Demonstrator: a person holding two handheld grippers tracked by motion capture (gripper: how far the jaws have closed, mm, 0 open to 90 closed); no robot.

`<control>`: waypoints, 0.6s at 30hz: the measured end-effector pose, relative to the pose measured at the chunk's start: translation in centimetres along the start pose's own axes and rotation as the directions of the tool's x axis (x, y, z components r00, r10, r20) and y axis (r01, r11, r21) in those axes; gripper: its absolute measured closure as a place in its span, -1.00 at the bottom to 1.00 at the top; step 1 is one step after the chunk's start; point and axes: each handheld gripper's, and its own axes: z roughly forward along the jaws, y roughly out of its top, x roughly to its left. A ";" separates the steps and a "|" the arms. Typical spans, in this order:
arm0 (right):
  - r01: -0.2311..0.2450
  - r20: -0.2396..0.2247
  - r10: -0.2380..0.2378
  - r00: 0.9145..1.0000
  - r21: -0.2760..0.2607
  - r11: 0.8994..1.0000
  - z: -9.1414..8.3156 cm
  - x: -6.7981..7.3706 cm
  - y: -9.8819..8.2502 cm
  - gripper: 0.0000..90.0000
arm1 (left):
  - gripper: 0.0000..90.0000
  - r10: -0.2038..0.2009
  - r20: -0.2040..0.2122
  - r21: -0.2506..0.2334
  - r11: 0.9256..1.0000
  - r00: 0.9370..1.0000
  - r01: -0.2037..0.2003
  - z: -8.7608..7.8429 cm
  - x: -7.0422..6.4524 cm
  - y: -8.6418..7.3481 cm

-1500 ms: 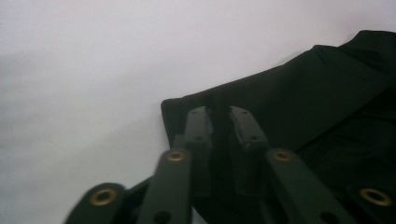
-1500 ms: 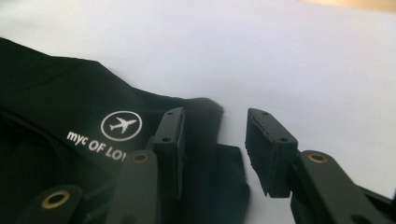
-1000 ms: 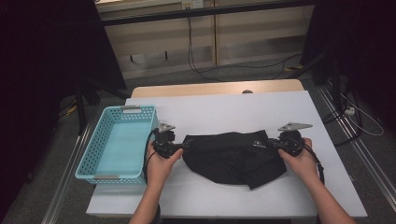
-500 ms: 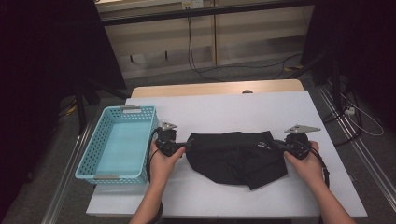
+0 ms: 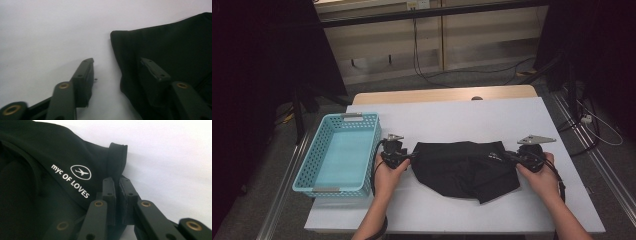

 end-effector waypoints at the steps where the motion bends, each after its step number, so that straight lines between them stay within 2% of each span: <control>1: 0.002 0.001 -0.002 1.000 -0.001 1.000 0.0 0.0 0.0 0.86 | 0.17 0.000 0.003 0.003 1.000 1.000 0.000 0.0 0.0 0.0; 4: 0.000 0.000 0.000 1.000 -0.002 1.000 -0.1 0.0 0.0 0.86 | 0.37 0.007 0.001 0.006 1.000 1.000 -0.007 0.1 -0.2 0.0; 6: 0.002 0.000 -0.002 1.000 -0.004 1.000 -0.1 0.1 0.0 0.86 | 0.51 -0.017 0.020 0.011 1.000 1.000 0.016 0.1 -0.3 0.0; 7: 0.002 -0.005 -0.002 1.000 -0.002 1.000 -0.1 0.1 0.0 0.86 | 0.65 -0.030 0.041 0.015 0.999 0.999 0.029 0.2 -0.3 0.0; 8: 0.003 -0.009 -0.003 1.000 0.000 1.000 -0.1 0.2 0.0 0.86 | 0.74 -0.029 0.042 0.012 1.000 0.999 0.029 0.3 -0.4 -0.1; 12: 0.001 -0.005 -0.001 1.000 -0.010 1.000 -0.3 0.2 0.0 0.86 | 0.88 -0.029 0.052 0.009 1.000 0.998 0.029 -0.1 -0.6 0.1; 18: -0.009 -0.005 0.009 1.000 -0.041 0.999 -0.8 0.1 0.2 0.86 | 0.92 -0.033 0.059 -0.023 0.999 0.998 0.034 -1.2 -0.5 0.6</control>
